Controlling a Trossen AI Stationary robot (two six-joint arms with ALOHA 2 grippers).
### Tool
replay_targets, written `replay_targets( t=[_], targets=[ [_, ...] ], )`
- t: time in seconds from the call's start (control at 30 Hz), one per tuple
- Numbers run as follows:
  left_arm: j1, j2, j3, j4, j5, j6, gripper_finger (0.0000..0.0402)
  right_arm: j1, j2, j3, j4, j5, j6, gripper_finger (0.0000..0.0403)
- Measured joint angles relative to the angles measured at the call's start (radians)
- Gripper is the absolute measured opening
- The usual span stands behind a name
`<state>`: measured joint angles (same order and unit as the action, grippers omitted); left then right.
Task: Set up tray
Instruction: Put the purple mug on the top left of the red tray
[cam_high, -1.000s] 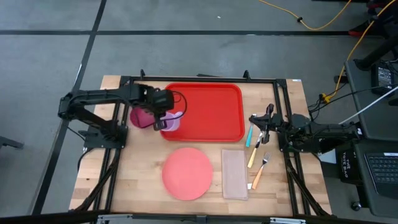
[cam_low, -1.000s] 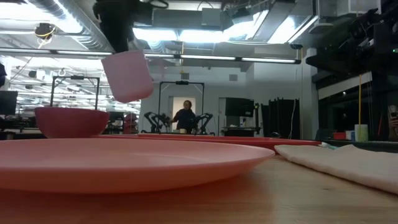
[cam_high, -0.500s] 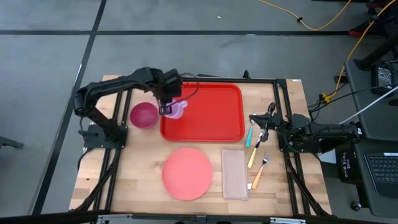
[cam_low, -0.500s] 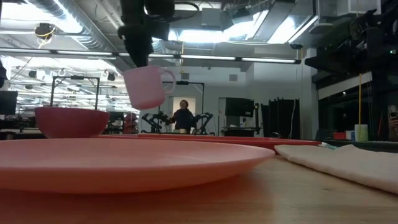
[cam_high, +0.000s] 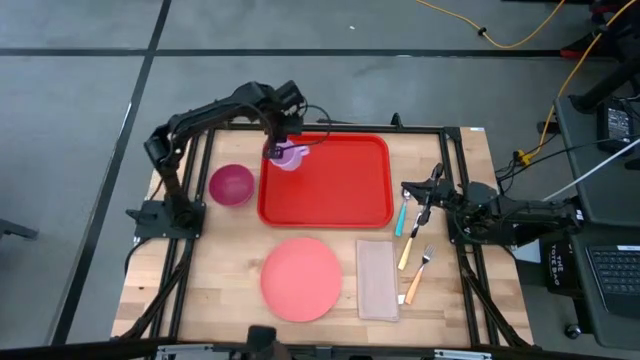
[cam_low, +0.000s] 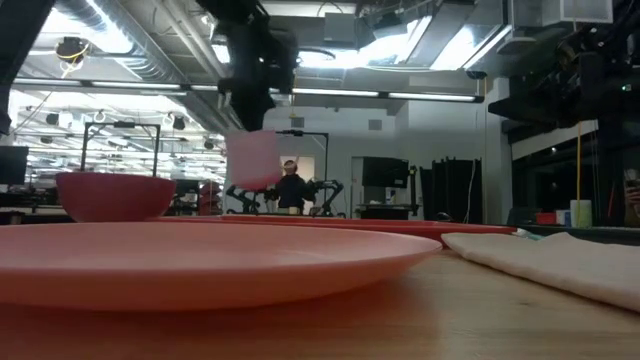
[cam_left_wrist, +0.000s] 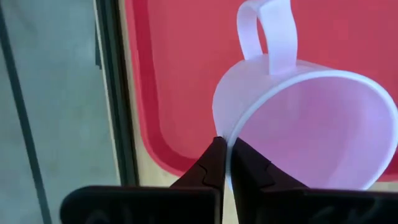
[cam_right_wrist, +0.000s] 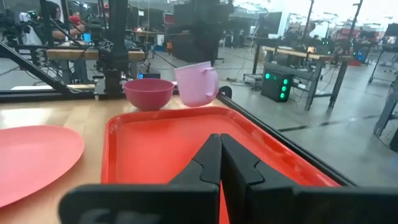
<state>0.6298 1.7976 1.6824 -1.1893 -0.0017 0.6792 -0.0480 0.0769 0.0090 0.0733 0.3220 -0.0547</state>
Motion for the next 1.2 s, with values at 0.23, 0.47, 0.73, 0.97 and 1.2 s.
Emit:
replay_targets(
  t=[0.23,0.47,0.73,0.97,1.2],
  targets=[
    [0.067,0.089,0.08,-0.043,-0.002,0.085,0.0002,-0.018,0.0,0.0,-0.005,0.0,0.025,0.0005],
    [0.101,0.126,0.08,-0.046,0.029,0.098,0.0002,-0.035,0.0,0.0,-0.005,0.0,0.023,0.0005],
    [0.1,0.134,0.076,-0.036,0.027,0.186,0.0002,-0.035,0.0,0.0,-0.003,0.036,-0.005,0.0005],
    [0.124,0.134,0.076,0.023,0.027,0.254,0.0002,-0.035,-0.001,0.0,0.01,0.097,-0.044,0.0005],
    [0.15,0.14,0.076,0.031,0.033,0.279,0.0002,-0.035,-0.001,0.0,0.013,0.11,-0.035,0.0005]
  ],
)
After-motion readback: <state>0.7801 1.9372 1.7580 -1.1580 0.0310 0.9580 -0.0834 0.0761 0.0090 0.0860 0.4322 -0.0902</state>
